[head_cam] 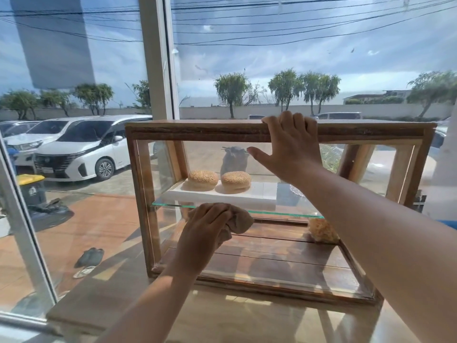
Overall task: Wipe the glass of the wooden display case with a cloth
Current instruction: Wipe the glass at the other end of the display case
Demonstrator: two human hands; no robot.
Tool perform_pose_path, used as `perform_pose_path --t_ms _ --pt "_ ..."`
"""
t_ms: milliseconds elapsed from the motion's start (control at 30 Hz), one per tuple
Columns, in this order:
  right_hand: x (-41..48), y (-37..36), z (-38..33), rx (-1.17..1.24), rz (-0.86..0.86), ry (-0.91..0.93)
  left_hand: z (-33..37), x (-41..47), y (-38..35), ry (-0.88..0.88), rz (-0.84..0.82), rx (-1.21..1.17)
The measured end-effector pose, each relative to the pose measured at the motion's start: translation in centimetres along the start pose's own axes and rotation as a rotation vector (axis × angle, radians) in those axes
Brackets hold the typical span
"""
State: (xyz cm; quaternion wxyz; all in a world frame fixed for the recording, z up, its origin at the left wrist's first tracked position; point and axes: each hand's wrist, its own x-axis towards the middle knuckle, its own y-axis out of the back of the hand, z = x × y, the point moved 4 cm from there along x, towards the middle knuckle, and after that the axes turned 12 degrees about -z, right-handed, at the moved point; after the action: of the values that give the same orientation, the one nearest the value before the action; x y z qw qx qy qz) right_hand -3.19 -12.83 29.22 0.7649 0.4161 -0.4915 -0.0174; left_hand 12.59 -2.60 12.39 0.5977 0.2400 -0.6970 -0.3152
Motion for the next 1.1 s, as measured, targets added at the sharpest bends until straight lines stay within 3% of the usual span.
perform_pose_path --t_ms 300,467,667,833,933,1100 --pt "0.1 -0.1 -0.1 -0.024 0.039 -0.001 0.7 -8.4 -8.6 0.04 -0.283 -0.05" --pt "0.1 -0.2 -0.1 -0.025 0.028 0.007 0.5 -8.9 -9.7 0.193 -0.339 -0.138" --pt "-0.1 -0.1 -0.1 -0.06 -0.033 0.005 1.4 -7.6 -9.3 0.229 -0.579 -0.167" --pt "-0.6 0.1 0.0 -0.074 -0.106 0.035 3.7 -7.1 -9.2 0.127 -0.558 -0.271" --pt "-1.4 0.2 0.2 -0.076 -0.137 0.048 5.1 -6.6 -9.4 0.169 -0.718 -0.307" --pt "-7.0 -0.6 0.0 -0.023 0.009 0.081 5.3 -6.2 -8.3 0.288 -0.628 -0.435"
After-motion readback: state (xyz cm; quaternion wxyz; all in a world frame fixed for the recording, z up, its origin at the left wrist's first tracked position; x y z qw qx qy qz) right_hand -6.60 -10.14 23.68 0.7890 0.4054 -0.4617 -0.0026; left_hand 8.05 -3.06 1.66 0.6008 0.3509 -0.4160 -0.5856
